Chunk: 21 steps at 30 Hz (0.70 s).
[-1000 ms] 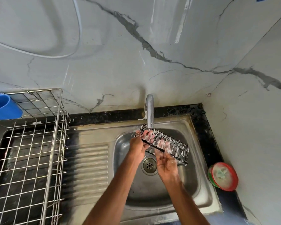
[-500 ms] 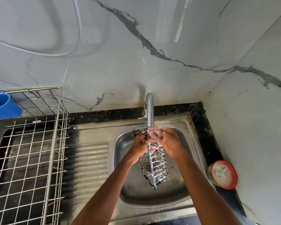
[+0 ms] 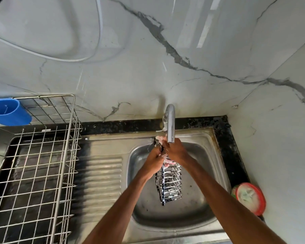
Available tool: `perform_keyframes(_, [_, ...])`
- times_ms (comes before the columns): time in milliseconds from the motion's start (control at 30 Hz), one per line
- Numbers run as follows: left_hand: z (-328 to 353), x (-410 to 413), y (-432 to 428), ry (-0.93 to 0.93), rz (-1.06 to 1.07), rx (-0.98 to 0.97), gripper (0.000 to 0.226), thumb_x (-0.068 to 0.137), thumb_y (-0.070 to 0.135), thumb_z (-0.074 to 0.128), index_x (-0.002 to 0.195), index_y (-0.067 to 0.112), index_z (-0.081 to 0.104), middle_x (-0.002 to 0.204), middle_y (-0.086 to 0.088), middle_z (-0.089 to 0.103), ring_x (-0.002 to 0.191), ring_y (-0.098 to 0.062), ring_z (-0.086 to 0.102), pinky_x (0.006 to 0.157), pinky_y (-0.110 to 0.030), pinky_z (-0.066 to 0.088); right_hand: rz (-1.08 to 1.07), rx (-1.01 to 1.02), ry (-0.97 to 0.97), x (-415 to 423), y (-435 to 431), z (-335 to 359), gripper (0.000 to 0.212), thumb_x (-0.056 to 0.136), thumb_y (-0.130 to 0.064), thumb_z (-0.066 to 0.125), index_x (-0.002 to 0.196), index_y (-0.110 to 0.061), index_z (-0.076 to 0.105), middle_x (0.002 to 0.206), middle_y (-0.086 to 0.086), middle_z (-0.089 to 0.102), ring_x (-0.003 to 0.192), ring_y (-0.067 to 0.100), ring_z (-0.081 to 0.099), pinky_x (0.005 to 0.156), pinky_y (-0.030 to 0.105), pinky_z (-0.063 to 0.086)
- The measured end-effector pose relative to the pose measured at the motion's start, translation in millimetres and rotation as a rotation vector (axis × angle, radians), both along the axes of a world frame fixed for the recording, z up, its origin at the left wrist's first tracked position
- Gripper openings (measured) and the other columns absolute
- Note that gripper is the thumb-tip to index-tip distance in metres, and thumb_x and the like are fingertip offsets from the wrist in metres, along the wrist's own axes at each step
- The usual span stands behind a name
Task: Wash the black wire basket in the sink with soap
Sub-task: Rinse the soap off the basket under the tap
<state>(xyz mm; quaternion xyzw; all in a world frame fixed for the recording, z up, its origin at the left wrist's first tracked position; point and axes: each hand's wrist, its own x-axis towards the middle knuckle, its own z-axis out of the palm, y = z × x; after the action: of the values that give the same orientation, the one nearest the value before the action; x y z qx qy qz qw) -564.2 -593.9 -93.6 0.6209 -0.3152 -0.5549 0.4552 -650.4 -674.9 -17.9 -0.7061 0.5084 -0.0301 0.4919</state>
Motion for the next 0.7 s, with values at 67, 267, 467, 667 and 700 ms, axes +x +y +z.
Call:
perform_keyframes(67, [-9, 4, 3, -0.022, -0.006, -0.014, 0.020, 0.108, 0.024, 0.051, 0.101, 0.011, 0.065, 0.076, -0.012, 0.060, 0.068, -0.028, 0.053, 0.053, -0.030, 0.049, 0.124, -0.003, 0.030, -13, 10, -10, 0.044, 0.111, -0.029, 0.033, 0.130, 0.001, 0.058, 0.101, 0.012, 0.067, 0.108, 0.029, 0.062, 0.115, 0.047, 0.033])
perform_keyframes(267, [8, -7, 19, -0.153, -0.136, -0.068, 0.028, 0.109, 0.009, 0.040, 0.095, 0.023, 0.060, 0.061, 0.013, 0.063, 0.048, -0.002, 0.049, 0.050, -0.034, 0.043, 0.424, -0.120, 0.102, -18, 11, -13, 0.096, 0.096, -0.061, -0.009, 0.126, -0.002, 0.060, 0.111, 0.017, 0.070, 0.110, 0.026, 0.067, 0.109, 0.048, 0.041])
perform_keyframes(467, [27, -9, 27, -0.154, -0.146, -0.156, 0.032, 0.113, 0.030, 0.040, 0.141, 0.023, 0.052, 0.129, 0.011, 0.070, 0.055, -0.007, 0.067, 0.044, -0.018, 0.037, -0.032, 0.386, -0.047, 0, -19, -11, 0.027, 0.107, -0.039, 0.046, 0.121, -0.021, 0.060, 0.114, 0.007, 0.065, 0.074, 0.004, 0.065, 0.073, 0.022, 0.059])
perform_keyframes(667, [14, -7, 32, -0.231, -0.011, -0.102, 0.025, 0.112, 0.014, 0.040, 0.127, 0.015, 0.060, 0.062, 0.008, 0.066, 0.050, -0.003, 0.058, 0.049, -0.027, 0.052, 0.475, -0.252, 0.147, -16, 9, -31, 0.037, 0.090, -0.021, 0.074, 0.119, -0.002, 0.062, 0.124, 0.026, 0.062, 0.117, 0.045, 0.062, 0.107, 0.057, 0.044])
perform_keyframes(700, [12, -8, 33, -0.245, 0.002, -0.114, 0.025, 0.109, 0.009, 0.040, 0.112, 0.015, 0.064, 0.060, 0.008, 0.063, 0.049, -0.002, 0.054, 0.047, -0.023, 0.047, 0.543, -0.341, 0.203, -22, 13, -30, 0.048, 0.083, -0.007, 0.078, 0.125, 0.006, 0.060, 0.132, 0.036, 0.056, 0.122, 0.051, 0.057, 0.108, 0.058, 0.033])
